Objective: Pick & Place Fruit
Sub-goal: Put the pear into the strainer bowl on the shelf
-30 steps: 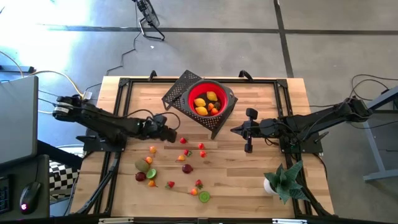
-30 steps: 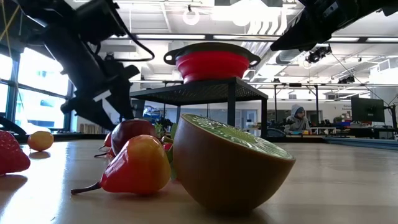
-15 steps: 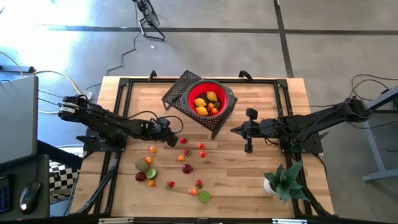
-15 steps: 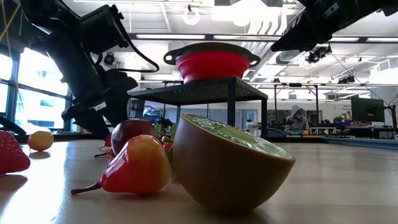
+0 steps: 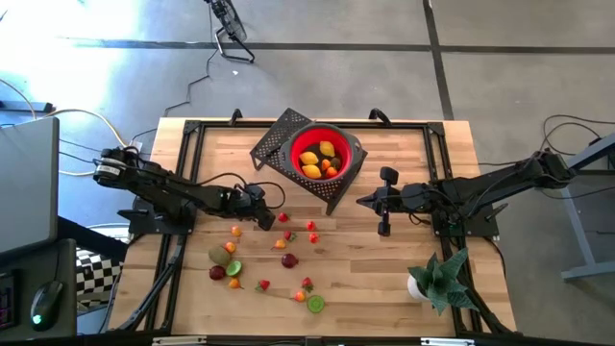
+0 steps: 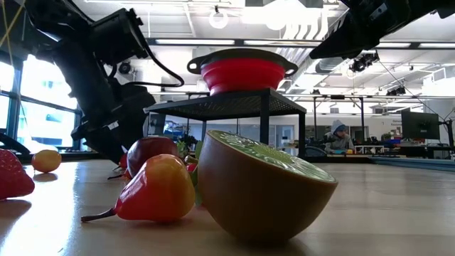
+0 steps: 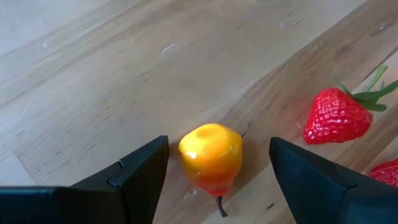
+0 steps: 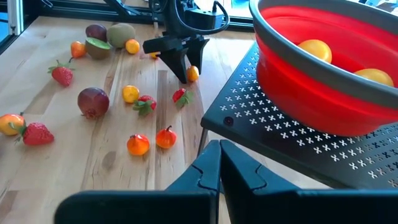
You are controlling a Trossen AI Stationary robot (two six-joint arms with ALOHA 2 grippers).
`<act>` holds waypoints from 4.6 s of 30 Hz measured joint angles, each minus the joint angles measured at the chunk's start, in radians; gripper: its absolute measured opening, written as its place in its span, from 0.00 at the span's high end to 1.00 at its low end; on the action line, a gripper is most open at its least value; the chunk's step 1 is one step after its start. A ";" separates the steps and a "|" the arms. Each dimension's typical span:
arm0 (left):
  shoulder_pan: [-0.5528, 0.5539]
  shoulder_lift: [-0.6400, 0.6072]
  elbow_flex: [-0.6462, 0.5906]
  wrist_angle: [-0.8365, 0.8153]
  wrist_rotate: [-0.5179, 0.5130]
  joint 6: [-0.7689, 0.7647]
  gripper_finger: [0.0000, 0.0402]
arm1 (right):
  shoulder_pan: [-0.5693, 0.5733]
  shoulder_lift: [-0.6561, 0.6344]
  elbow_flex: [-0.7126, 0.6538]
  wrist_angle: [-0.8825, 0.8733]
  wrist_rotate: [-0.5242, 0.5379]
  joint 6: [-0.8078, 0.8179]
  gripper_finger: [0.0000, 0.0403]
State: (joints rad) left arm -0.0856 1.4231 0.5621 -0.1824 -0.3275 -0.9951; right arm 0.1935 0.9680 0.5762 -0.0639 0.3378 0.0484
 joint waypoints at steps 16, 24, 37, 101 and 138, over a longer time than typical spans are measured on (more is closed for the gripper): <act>0.000 0.001 -0.003 -0.008 -0.001 -0.006 0.50 | 0.000 0.000 0.000 0.000 0.000 0.001 0.99; 0.000 0.002 -0.003 0.001 0.002 -0.011 0.53 | 0.000 0.000 0.000 0.000 0.000 0.007 0.99; 0.000 0.002 -0.003 0.001 0.002 -0.031 0.53 | 0.000 0.000 0.000 0.000 0.000 0.007 0.99; 0.001 -0.503 0.417 0.008 0.103 0.143 0.65 | 0.000 0.000 0.000 -0.008 0.000 0.008 0.99; 0.443 0.050 0.806 -0.045 0.481 0.717 0.65 | 0.000 0.000 0.000 -0.013 -0.001 0.004 0.99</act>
State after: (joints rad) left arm 0.3579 1.4730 1.3685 -0.2272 0.1534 -0.2784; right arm 0.1936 0.9676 0.5758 -0.0769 0.3370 0.0520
